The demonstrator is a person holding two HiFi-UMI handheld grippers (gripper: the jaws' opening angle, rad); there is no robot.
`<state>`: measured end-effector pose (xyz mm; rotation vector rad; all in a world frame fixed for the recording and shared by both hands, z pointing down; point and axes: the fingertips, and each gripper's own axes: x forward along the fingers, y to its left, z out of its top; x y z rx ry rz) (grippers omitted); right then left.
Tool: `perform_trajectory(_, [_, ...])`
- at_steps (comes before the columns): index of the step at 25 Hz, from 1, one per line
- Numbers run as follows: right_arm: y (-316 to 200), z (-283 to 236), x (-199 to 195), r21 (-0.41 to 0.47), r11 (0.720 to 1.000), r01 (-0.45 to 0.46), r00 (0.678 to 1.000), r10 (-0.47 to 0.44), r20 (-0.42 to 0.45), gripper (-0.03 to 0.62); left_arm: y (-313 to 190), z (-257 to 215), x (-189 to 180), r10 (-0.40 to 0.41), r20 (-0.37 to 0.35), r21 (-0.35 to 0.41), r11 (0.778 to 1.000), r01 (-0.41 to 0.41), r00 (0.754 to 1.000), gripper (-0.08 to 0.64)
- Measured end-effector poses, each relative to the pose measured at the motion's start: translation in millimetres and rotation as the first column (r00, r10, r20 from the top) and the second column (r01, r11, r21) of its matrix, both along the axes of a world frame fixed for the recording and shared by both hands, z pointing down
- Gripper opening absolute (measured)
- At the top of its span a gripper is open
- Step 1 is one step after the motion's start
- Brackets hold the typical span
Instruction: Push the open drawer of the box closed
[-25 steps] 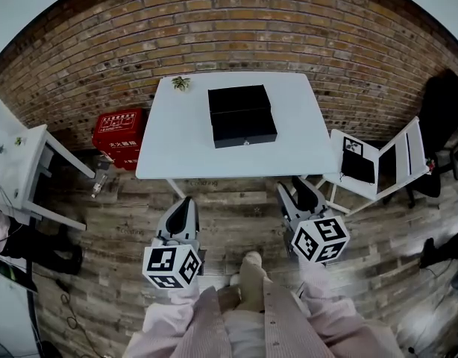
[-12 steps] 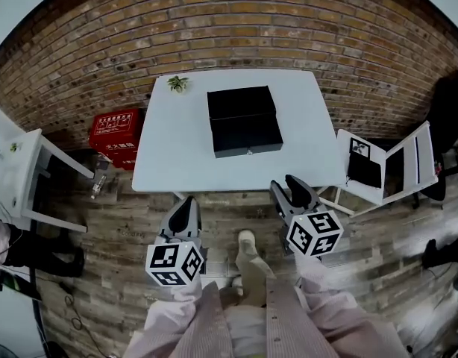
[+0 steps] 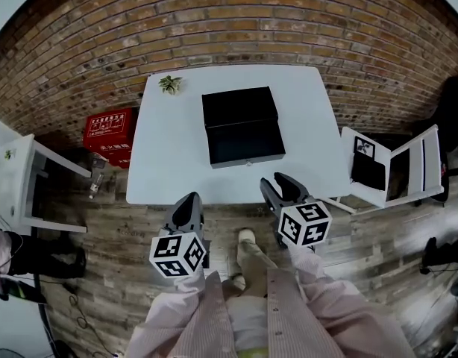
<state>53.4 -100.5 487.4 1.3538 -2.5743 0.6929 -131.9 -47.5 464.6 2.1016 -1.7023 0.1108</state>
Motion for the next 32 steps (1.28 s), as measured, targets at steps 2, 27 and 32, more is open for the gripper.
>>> perform_trajectory(2, [-9,10,-2,-0.031,0.999,0.008,1.0,-0.008,0.0,0.16,-10,7,1,-0.004,-0.009,-0.021,1.0,0.004,1.0,-0.005])
perform_trajectory(27, [-65,103,-47,-0.331,0.943,0.046,0.999,-0.05,-0.004,0.159,-69,84,3,-0.032,-0.049,-0.227,0.974,0.02,0.998,-0.005])
perform_trajectory(32, [-70,109,-48,-0.36,0.933,0.002,1.0,-0.012,-0.027,0.158,-72,88,2,-0.004,-0.059,-0.246,0.969,-0.01,0.998,-0.005])
